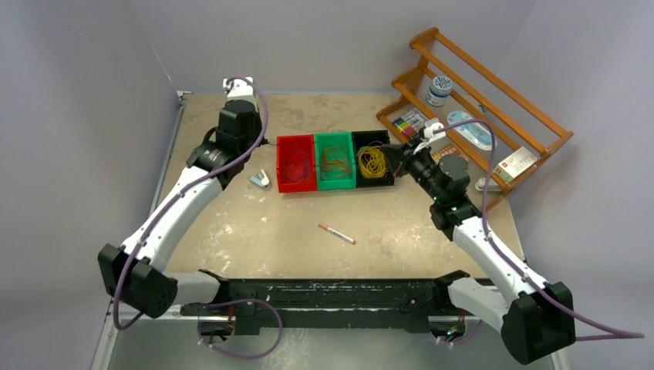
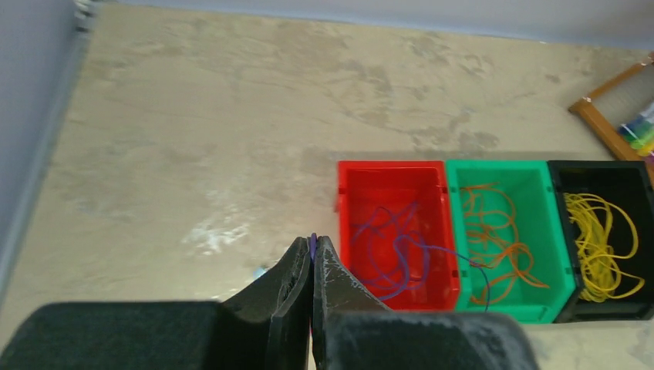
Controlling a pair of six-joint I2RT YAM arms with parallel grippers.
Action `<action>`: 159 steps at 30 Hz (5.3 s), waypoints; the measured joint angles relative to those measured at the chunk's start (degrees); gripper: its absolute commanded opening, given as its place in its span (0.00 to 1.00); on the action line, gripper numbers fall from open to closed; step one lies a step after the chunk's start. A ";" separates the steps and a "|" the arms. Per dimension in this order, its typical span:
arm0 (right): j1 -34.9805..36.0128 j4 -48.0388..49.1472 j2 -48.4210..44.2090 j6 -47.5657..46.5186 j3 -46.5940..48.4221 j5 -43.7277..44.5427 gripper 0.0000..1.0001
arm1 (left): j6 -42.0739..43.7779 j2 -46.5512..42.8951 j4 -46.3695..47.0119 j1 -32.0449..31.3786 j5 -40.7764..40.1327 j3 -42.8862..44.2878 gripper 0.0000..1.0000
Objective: Untangle the cables
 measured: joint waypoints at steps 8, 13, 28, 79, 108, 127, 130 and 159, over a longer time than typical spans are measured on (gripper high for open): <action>0.00 -0.15 -2.32 -2.40 10.60 -5.25 0.00 | -8.02 10.58 12.76 5.20 16.17 -5.20 0.00; 0.00 -0.24 -1.92 -3.17 14.82 -10.14 0.00 | -11.74 17.73 19.34 5.64 20.76 -5.92 0.00; 0.00 3.34 0.22 1.84 18.05 -22.71 0.00 | -15.74 31.71 25.51 5.66 20.59 -5.90 0.15; 14.93 4.26 59.89 12.04 80.35 -21.09 0.00 | -24.26 -16.28 22.45 5.68 3.91 -34.80 0.46; 15.08 -3.34 54.03 6.47 60.41 -12.85 0.00 | -24.17 -18.71 22.01 5.68 3.91 -37.73 0.48; 15.08 -7.80 57.81 -2.25 53.68 -4.24 0.00 | -23.74 -13.20 24.70 5.68 11.37 -37.73 0.48; 15.19 -9.20 59.91 -3.56 53.92 -4.44 0.00 | -23.15 -12.72 25.20 5.68 12.46 -37.70 0.48; 21.03 -20.94 73.07 -14.73 67.47 10.01 0.14 | -22.53 -11.26 25.27 5.68 15.13 -37.62 0.48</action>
